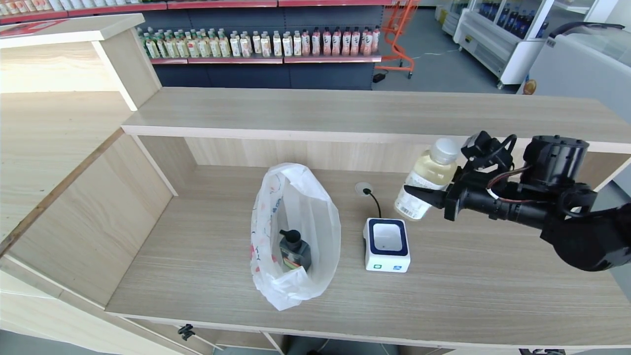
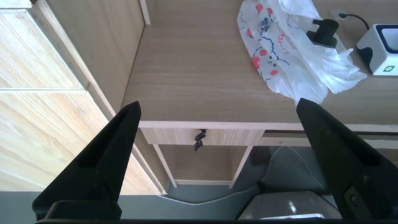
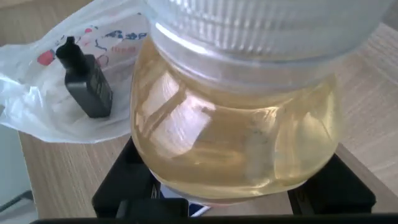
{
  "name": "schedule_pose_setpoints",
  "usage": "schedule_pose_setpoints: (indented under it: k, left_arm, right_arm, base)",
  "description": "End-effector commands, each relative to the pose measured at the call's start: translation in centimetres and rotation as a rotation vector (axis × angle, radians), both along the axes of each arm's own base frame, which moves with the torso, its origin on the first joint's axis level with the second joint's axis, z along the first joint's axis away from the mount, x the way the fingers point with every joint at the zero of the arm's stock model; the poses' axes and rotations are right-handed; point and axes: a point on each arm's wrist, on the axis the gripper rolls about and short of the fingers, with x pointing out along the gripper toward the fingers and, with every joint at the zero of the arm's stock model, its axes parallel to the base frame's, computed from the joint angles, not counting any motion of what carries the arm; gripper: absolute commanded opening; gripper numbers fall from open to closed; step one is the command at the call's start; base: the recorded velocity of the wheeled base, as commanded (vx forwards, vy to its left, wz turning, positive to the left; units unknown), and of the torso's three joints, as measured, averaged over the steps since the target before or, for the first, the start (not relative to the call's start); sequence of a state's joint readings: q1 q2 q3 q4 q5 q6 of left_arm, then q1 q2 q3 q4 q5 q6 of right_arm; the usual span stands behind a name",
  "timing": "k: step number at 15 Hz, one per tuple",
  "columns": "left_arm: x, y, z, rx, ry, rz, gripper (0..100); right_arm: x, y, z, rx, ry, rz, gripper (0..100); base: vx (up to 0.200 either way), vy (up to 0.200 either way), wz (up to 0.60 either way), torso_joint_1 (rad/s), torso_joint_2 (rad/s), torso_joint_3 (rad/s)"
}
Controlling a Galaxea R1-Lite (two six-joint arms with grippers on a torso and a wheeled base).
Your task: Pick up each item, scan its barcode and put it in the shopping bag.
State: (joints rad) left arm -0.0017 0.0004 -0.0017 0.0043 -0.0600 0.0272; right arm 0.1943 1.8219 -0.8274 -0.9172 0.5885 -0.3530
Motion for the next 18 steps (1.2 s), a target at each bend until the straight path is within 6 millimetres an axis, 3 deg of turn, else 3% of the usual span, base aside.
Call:
schedule_pose_setpoints:
  k: [1,4,6,8,12,15,18]
  left_arm:
    - [0.0,0.0,0.0,0.0,0.0,0.0,100]
    - [0.0,0.0,0.0,0.0,0.0,0.0,100]
    - [0.0,0.0,0.0,0.0,0.0,0.0,100]
    - [0.0,0.0,-0.1,0.0,0.002,0.0,100]
    - [0.0,0.0,0.0,0.0,0.0,0.0,100]
    - [0.0,0.0,0.0,0.0,0.0,0.0,100]
    - [0.0,0.0,0.0,0.0,0.0,0.0,100]
  right_arm:
    - [-3.9,2.6,3.1,0.14,0.071,-0.102,0]
    - [-3.0,6.7,0.6,0.147,0.184,-0.051,0]
    - [-1.2,10.3,-0.3,0.149,0.197,0.011,0]
    - [0.9,12.2,-1.1,0.161,0.194,0.03,0]
    - [3.4,12.8,-2.6,0.245,0.252,0.008,0]
    - [4.8,13.5,-6.1,0.217,0.317,-0.003,0]
    - [6.5,15.0,-7.8,0.219,0.306,0.013,0]
  base:
    - [0.0,0.0,0.0,0.0,0.0,0.0]
    - [0.0,0.0,0.0,0.0,0.0,0.0]
    - [0.0,0.0,0.0,0.0,0.0,0.0]
    - [0.0,0.0,0.0,0.0,0.0,0.0]
    - [0.0,0.0,0.0,0.0,0.0,0.0]
    - [0.0,0.0,0.0,0.0,0.0,0.0]
    - [0.0,0.0,0.0,0.0,0.0,0.0]
